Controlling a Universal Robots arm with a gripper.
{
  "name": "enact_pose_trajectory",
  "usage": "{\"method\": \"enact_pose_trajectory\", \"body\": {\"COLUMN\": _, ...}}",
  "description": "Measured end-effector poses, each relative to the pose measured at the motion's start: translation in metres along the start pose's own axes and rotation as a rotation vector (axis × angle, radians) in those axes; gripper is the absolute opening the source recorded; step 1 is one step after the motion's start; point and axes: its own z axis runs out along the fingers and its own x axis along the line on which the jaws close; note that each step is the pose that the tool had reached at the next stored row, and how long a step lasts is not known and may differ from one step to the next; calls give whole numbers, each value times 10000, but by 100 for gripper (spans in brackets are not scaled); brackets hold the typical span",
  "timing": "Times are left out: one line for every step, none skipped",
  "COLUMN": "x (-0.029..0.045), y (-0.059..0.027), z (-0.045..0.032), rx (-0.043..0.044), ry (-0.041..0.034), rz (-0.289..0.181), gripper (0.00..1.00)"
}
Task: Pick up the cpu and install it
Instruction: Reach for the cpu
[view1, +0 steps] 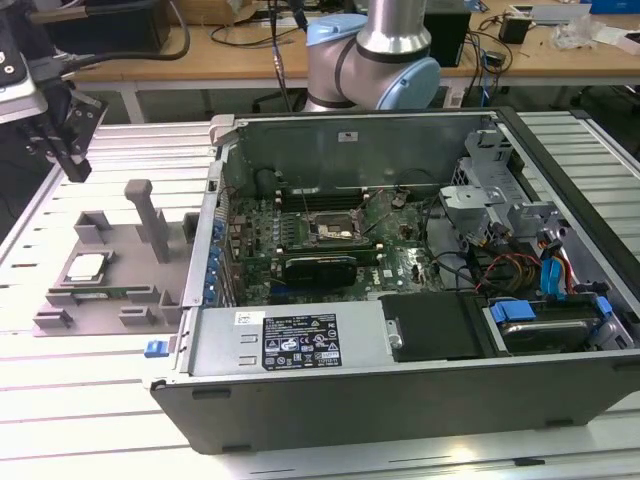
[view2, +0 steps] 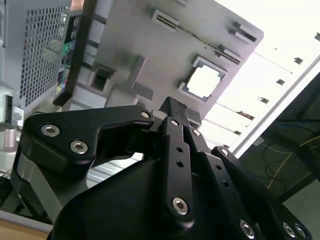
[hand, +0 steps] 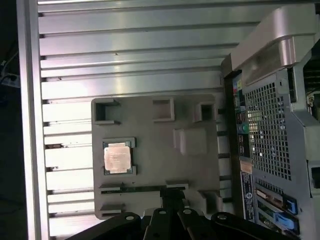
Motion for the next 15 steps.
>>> {"method": "enact_pose_trajectory", "body": {"x": 30, "y": 35, "z": 24, "rx": -1, "ry": 0, "rz": 0, "gripper": 11}}
{"method": "enact_pose_trajectory", "body": {"x": 47, "y": 61, "z": 40, "rx": -1, "ry": -1, "rz": -2, "gripper": 11}}
{"method": "enact_pose_trajectory", "body": {"x": 71, "y": 95, "z": 61, "rx": -1, "ry": 0, "rz": -3, "gripper": 11}}
{"method": "enact_pose_trajectory", "body": {"x": 93, "y": 126, "z": 85, "rx": -1, "ry": 0, "rz": 0, "gripper": 11}}
{"method": "enact_pose_trajectory", "body": {"x": 109, "y": 149, "z": 108, "rx": -2, "ry": -2, "rz": 0, "gripper": 11}}
{"method": "enact_pose_trajectory", "body": {"x": 123, "y": 180, "z": 144, "rx": -1, "ry": 0, "rz": -1, "gripper": 11}}
{"method": "enact_pose_trajectory", "body": {"x": 130, "y": 199, "z": 166, "rx": 0, "ry": 0, "rz": -2, "gripper": 11}}
{"method": "enact_pose_trajectory", "body": {"x": 136, "y": 214, "z": 184, "rx": 0, "ry": 0, "rz": -2, "gripper": 11}}
{"method": "enact_pose_trajectory", "body": {"x": 143, "y": 228, "z": 210, "rx": -1, "ry": -1, "rz": -1, "gripper": 11}}
{"method": "enact_pose_trajectory", "body": {"x": 148, "y": 234, "z": 227, "rx": -1, "ry": -1, "rz": -1, "gripper": 11}}
{"method": "enact_pose_trajectory", "body": {"x": 163, "y": 236, "z": 268, "rx": -1, "ry": -1, "rz": 0, "gripper": 11}}
{"method": "enact_pose_trajectory", "body": {"x": 190, "y": 233, "z": 315, "rx": -1, "ry": -1, "rz": -1, "gripper": 11}}
{"method": "enact_pose_trajectory", "body": {"x": 207, "y": 230, "z": 334, "rx": 1, "ry": 0, "rz": -1, "gripper": 11}}
{"method": "enact_pose_trajectory", "body": {"x": 231, "y": 227, "z": 361, "rx": 0, "ry": 0, "rz": 0, "gripper": 11}}
{"method": "enact_pose_trajectory", "body": {"x": 257, "y": 224, "z": 387, "rx": 1, "ry": 0, "rz": -1, "gripper": 11}}
